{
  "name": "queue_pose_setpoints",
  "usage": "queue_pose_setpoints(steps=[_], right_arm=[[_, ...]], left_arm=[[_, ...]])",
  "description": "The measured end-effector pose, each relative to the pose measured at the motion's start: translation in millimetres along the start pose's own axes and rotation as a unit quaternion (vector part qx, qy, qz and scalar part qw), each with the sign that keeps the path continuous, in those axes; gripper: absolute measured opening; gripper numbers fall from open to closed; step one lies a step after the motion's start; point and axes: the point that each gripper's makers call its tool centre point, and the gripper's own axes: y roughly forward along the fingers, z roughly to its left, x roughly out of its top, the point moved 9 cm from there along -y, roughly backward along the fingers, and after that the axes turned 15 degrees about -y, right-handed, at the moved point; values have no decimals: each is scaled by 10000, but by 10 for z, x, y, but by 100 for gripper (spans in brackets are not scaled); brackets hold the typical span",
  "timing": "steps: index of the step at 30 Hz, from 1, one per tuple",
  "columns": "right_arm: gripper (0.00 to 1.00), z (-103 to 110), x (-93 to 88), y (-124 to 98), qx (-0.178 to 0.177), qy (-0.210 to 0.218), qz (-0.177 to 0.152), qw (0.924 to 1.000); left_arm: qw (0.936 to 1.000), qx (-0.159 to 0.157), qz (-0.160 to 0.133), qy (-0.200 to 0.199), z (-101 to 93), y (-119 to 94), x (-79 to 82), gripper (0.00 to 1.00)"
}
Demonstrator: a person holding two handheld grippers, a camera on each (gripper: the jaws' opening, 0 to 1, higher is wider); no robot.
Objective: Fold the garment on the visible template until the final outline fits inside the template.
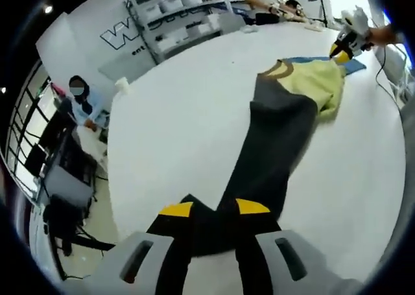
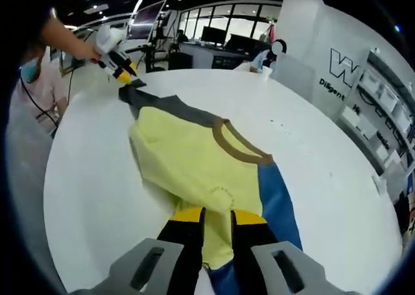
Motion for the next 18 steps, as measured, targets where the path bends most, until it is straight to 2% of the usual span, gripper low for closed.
queue_pose_setpoints(steps=[4, 8, 12, 18], right_arm=[[21, 58, 35, -66, 54, 73, -197, 9998], [29, 122, 33, -143, 81, 160, -303, 9994], [29, 187, 14, -261, 34, 182, -365, 9992], [29, 297, -60, -417, -1, 274, -391, 9989]], left_arm=[[9999, 72, 73, -30, 26, 51, -16, 30], [9986, 217, 240, -411, 66, 113, -71, 30], [9971, 282, 323, -629, 77, 171, -84, 30], [9958, 352, 438, -719, 65, 253, -84, 27]])
